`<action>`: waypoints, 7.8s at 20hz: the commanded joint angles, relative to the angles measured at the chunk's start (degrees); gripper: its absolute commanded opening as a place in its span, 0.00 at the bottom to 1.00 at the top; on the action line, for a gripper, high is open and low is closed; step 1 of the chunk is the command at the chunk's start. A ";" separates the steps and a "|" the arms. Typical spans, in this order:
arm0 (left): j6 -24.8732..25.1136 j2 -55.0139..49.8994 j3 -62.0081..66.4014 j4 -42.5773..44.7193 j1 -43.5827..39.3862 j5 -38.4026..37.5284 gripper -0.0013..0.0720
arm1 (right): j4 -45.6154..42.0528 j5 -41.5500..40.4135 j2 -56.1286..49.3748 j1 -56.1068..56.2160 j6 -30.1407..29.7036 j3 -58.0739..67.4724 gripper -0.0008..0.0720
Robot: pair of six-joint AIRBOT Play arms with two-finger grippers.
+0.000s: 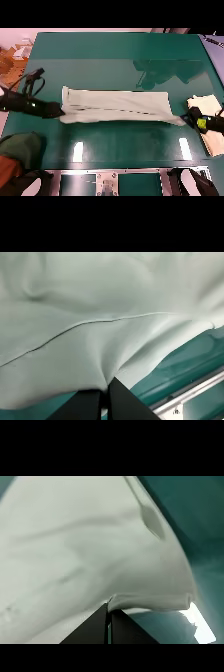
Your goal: Fold the shirts.
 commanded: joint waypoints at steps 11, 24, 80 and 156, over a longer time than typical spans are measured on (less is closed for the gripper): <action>4.44 -35.21 21.18 -1.84 0.09 20.41 0.73 | 6.67 -9.38 -50.21 16.52 -1.95 36.04 0.14; 0.15 -35.58 35.82 -1.66 8.09 5.73 0.06 | -0.39 13.62 -55.95 1.66 -25.03 43.04 0.72; 10.34 -37.31 52.72 19.74 -0.31 -11.87 0.05 | 27.82 -48.54 -61.53 80.00 -17.75 49.24 0.30; 10.91 -37.38 52.72 13.03 -0.33 -14.23 0.05 | -31.95 31.63 -45.07 -31.56 12.46 43.71 0.50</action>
